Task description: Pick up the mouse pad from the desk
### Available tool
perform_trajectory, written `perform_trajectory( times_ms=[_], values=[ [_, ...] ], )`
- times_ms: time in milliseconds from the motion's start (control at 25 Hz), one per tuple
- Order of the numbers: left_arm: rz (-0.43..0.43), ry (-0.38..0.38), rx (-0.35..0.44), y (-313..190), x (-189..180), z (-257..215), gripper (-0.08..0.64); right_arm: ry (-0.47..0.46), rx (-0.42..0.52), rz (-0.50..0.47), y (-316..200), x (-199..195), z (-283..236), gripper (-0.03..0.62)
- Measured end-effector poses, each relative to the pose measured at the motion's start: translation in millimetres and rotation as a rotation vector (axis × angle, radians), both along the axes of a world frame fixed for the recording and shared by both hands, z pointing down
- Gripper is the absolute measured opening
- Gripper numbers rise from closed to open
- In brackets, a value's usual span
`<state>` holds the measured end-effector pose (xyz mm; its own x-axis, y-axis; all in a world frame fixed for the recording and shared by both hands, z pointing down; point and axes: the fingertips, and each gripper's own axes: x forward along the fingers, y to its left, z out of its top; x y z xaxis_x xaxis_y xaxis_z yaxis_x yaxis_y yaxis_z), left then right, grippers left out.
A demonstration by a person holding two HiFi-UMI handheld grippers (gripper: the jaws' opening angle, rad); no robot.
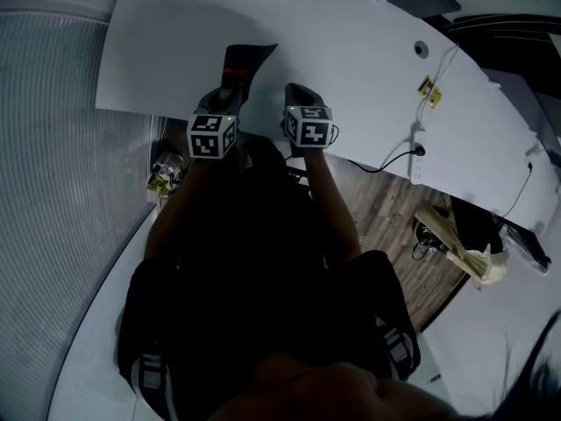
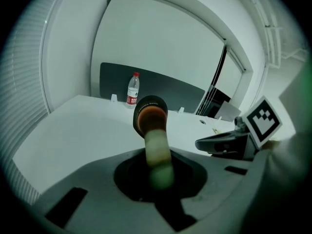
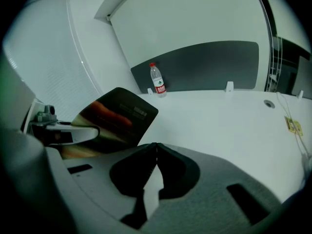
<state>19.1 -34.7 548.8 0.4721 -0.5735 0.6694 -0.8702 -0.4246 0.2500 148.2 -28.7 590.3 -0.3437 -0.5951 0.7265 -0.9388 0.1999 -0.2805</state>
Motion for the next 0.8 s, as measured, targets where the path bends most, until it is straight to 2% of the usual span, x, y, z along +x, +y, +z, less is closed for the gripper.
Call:
perform_trajectory(
  times_ms=[120, 440, 800],
  values=[
    [0.001, 0.006, 0.018, -4.9, -5.4, -13.0, 0.025, -0.009, 0.024, 0.03, -5.4, 3.5, -10.6, 0.002],
    [0.015, 0.058, 0.133, -26.1, -38.5, -68.0, 0.025, 0.029, 0.131, 0.13, -15.0, -2.3, -54.2, 0.002],
    [0.039, 0.127, 0.181, -32.8, -63.3, -111.2, 0.025, 0.069, 0.187, 0.196, -11.5, -10.8, -87.2, 0.002]
  ],
)
